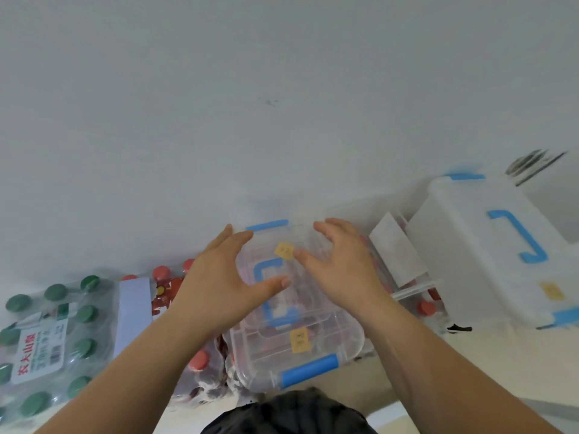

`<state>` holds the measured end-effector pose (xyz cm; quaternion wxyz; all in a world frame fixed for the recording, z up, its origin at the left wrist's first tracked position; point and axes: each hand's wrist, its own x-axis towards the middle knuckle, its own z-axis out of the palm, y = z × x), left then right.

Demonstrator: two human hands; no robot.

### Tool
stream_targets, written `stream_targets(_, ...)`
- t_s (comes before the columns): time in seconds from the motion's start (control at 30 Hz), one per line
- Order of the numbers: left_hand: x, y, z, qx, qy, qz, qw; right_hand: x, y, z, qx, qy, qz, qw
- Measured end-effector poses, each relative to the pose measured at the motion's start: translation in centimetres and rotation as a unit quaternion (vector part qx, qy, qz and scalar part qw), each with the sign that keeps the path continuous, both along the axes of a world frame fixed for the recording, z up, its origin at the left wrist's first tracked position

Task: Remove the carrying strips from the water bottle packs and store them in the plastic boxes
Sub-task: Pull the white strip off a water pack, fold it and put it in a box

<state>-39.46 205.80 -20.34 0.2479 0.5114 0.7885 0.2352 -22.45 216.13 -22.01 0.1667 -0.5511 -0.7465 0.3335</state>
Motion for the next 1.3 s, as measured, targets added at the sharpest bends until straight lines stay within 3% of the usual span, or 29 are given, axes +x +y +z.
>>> stream_targets(0.1, 1.1, 0.9, 1.4, 0.014, -0.062, 0.002, 0.998, 1.5, 0.4, 0.7, 0.012, 0.039, -0.025, 0.999)
stream_targets(0.27, 4.2, 3.6, 2.4, -0.022, -0.093, -0.069, 0.993, 5.7, 2.0, 1.9, 0.057, -0.017, -0.051, 0.997)
stream_targets(0.53, 10.4, 8.8, 1.4, -0.103, 0.059, -0.186, 0.975, 11.5, 5.4, 0.9, 0.028, -0.109, -0.048, 0.992)
stream_targets(0.73, 12.5, 10.7, 1.3, -0.179, 0.142, -0.194, 0.954, 12.2, 7.4, -0.1, 0.018, -0.142, -0.002, 0.990)
stream_targets(0.93, 12.9, 11.5, -1.0, -0.197, 0.270, -0.203, 0.920, 13.0, 8.4, -1.6, 0.019, -0.151, 0.040, 0.988)
stream_targets(1.13, 13.0, 11.7, -1.4, -0.207, 0.313, -0.200, 0.905, 13.3, 8.5, -2.7, 0.040, -0.166, 0.065, 0.983)
stream_targets(1.3, 12.6, 11.4, -1.4, -0.189, 0.336, -0.195, 0.902, 13.5, 8.2, -3.6, 0.045, -0.127, 0.058, 0.989)
